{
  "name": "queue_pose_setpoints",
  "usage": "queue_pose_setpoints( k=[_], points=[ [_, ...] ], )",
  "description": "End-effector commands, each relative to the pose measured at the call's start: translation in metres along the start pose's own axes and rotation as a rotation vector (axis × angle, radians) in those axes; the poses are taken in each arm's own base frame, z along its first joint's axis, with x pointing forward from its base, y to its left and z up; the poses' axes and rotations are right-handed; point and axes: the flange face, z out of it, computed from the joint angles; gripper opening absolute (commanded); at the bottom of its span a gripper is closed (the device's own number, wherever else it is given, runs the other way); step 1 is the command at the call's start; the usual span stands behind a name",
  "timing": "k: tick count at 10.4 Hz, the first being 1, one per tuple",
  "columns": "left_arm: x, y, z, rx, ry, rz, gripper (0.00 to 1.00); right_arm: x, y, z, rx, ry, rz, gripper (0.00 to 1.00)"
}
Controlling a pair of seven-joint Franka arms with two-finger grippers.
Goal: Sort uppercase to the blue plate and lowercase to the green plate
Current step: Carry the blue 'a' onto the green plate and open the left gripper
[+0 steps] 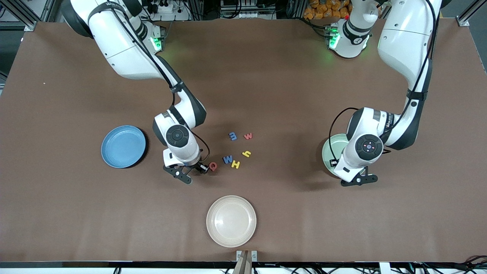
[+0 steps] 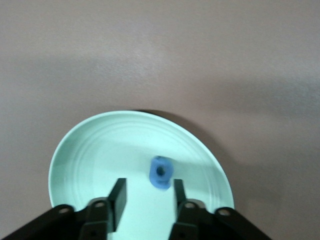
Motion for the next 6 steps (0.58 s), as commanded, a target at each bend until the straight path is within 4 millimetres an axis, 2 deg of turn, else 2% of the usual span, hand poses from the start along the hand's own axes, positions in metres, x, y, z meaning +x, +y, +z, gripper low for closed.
queue_pose_setpoints(
  k=[1,4,6],
  points=[
    [-0.005,0.002,-0.012,0.018,0.016,0.014,1.00,0.001,-0.004,0.003,-0.006,0.029,-0.008,0.41],
    [-0.001,0.010,-0.026,0.001,0.042,0.012,1.00,0.001,-0.004,0.004,-0.002,0.030,-0.009,0.37],
    [-0.003,0.018,-0.027,-0.002,0.047,-0.012,1.00,0.000,-0.004,0.005,-0.004,0.030,-0.011,0.33]
  ],
)
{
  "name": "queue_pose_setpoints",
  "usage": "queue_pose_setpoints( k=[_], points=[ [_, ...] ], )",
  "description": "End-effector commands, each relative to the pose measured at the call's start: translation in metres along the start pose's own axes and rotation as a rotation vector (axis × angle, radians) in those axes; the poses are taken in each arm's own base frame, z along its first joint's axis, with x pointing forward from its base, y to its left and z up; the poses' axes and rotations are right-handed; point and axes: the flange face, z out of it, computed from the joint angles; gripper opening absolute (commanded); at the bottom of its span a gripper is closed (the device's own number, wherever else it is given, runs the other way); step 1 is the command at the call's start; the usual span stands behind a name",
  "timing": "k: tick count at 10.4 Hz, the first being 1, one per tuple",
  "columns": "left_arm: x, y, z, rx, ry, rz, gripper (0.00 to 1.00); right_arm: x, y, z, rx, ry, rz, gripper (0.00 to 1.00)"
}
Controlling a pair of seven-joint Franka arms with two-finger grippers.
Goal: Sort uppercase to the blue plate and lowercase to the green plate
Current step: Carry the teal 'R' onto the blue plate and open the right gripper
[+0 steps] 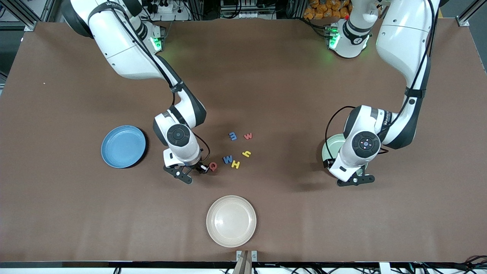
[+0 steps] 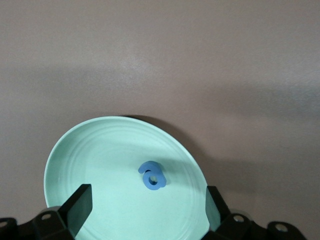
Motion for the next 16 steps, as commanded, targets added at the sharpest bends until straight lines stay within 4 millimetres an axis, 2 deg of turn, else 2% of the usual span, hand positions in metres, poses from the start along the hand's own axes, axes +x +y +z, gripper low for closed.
queue_pose_setpoints(
  k=[1,3,5,7,10,12,14,16],
  points=[
    [-0.006,0.016,-0.005,0.013,0.017,-0.026,1.00,0.001,-0.003,0.006,-0.002,0.017,0.004,0.31],
    [-0.016,0.039,-0.005,0.008,0.020,-0.046,1.00,0.002,-0.002,0.005,-0.002,0.016,-0.007,0.27],
    [-0.022,0.052,-0.009,0.008,0.028,-0.078,1.00,0.006,0.001,0.003,-0.009,0.013,-0.054,0.23],
    [-0.032,0.071,-0.008,0.008,0.033,-0.101,1.00,0.015,0.009,-0.001,-0.037,-0.004,-0.136,0.20],
    [-0.041,0.091,-0.011,-0.006,0.046,-0.135,1.00,0.033,0.021,-0.015,-0.084,-0.044,-0.260,0.17],
    [-0.045,0.096,-0.012,-0.008,0.047,-0.170,1.00,0.045,0.038,-0.031,-0.133,-0.080,-0.336,0.14],
    [-0.056,0.115,-0.014,-0.015,0.050,-0.191,1.00,0.057,0.063,-0.060,-0.155,-0.101,-0.398,0.13],
    [-0.070,0.149,-0.017,-0.036,0.072,-0.239,1.00,0.065,0.116,-0.082,-0.170,-0.132,-0.475,0.13]
  ],
)
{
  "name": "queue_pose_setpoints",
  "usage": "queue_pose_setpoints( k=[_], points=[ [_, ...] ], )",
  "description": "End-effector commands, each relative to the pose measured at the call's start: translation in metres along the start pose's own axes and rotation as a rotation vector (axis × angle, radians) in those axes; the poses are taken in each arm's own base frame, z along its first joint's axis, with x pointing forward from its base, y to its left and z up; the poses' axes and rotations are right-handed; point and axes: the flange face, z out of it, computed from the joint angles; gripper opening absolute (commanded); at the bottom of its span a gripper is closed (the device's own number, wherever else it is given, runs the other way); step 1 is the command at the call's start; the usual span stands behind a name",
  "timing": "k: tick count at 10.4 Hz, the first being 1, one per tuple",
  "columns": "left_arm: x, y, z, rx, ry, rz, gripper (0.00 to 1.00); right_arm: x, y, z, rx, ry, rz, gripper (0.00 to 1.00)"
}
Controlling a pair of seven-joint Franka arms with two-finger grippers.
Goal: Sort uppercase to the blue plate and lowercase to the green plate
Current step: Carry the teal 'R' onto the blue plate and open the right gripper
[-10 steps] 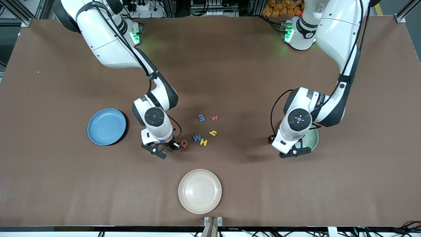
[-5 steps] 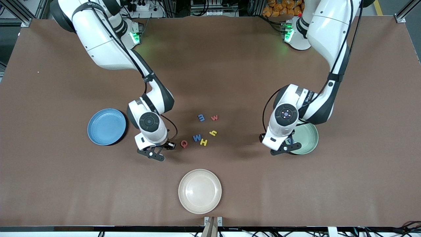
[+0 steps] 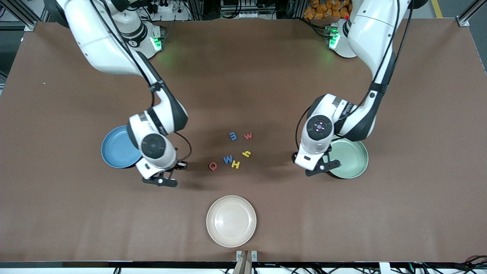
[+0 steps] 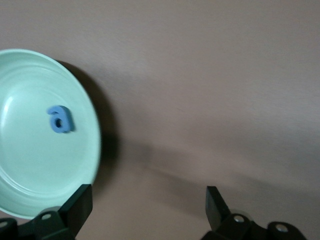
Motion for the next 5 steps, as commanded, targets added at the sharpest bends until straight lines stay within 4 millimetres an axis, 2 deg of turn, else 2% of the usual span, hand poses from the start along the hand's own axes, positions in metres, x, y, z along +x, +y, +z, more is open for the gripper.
queue_pose_setpoints(
  k=[1,3,5],
  points=[
    [-0.028,0.041,-0.001,-0.014,0.028,-0.048,1.00,-0.039,0.068,-0.020,-0.012,-0.034,-0.083,0.13],
    [-0.063,0.074,0.003,-0.025,0.034,-0.078,1.00,-0.059,0.122,-0.018,0.004,-0.040,-0.146,0.13],
    [-0.094,0.100,0.001,-0.060,0.038,-0.108,1.00,-0.073,0.167,0.018,0.026,0.011,-0.191,0.13]
  ],
)
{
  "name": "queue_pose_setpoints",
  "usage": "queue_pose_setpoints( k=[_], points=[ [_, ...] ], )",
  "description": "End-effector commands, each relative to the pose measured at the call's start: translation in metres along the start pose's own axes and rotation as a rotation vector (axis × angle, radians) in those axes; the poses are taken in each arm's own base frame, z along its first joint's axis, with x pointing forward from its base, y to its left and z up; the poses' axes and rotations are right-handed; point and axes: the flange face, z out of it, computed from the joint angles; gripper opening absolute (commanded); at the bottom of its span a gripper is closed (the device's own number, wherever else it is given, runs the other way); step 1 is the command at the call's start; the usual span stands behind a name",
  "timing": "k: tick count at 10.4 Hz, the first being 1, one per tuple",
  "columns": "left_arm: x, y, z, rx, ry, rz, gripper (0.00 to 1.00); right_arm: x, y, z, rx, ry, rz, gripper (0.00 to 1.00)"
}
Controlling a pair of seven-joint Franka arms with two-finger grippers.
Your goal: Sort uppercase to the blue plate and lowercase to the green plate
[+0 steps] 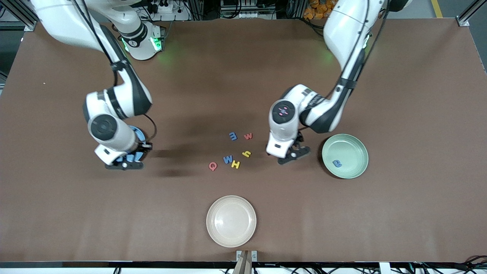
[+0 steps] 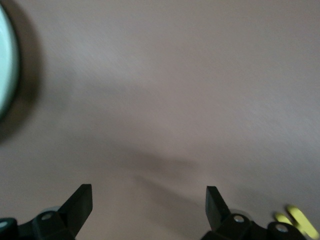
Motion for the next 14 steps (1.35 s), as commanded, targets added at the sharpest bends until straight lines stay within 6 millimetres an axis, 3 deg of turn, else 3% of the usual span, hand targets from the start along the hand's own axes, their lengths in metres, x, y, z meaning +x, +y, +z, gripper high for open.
queue_pose_setpoints(
  k=[1,3,4,6,8,10,14],
  points=[
    [-0.022,0.024,-0.003,-0.056,0.009,-0.038,1.00,-0.037,0.037,0.044,0.031,0.064,-0.048,0.13],
    [-0.040,0.037,-0.005,-0.101,-0.002,-0.031,1.00,-0.043,0.067,0.062,0.024,0.096,-0.084,0.13],
    [-0.045,0.039,0.000,-0.100,-0.016,-0.035,1.00,-0.045,0.072,0.065,0.023,0.091,-0.088,0.13],
    [-0.060,0.050,0.016,-0.102,-0.052,-0.043,1.00,-0.045,0.072,0.068,0.025,0.099,-0.085,0.15],
    [-0.068,0.056,0.028,-0.092,-0.062,-0.042,1.00,-0.044,0.072,0.068,0.028,0.100,-0.079,0.35],
    [-0.079,0.065,0.027,-0.110,-0.091,-0.042,1.00,-0.044,0.071,0.069,0.045,0.094,-0.058,0.52],
    [-0.084,0.078,0.036,-0.126,-0.108,-0.031,1.00,-0.040,0.053,0.060,0.109,0.096,0.015,0.56]
  ],
)
